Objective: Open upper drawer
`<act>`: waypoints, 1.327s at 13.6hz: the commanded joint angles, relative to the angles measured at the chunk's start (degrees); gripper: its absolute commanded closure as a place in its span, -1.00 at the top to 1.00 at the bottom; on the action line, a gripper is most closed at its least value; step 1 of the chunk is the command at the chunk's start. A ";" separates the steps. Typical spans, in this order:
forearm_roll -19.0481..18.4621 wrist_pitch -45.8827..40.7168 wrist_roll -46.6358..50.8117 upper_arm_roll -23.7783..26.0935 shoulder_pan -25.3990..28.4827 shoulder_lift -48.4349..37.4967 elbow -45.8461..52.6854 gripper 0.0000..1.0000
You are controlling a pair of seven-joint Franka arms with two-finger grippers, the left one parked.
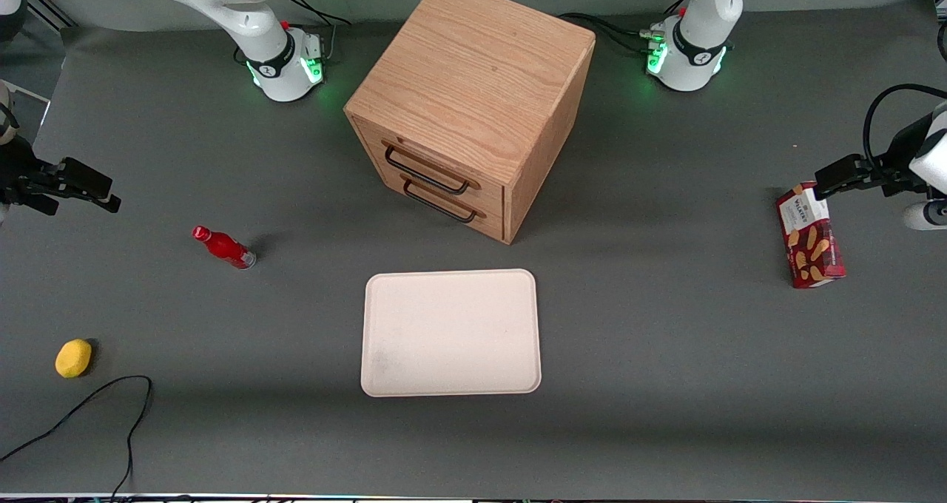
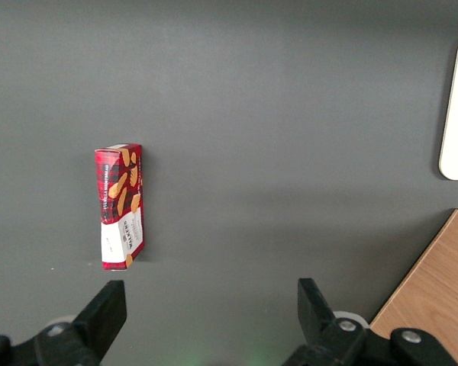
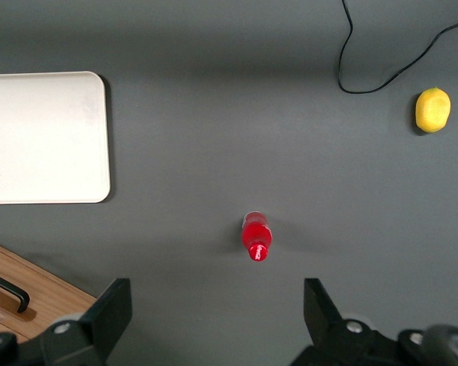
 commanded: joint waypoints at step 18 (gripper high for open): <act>-0.58 2.04 -0.03 0.82 4.06 4.98 1.80 1.00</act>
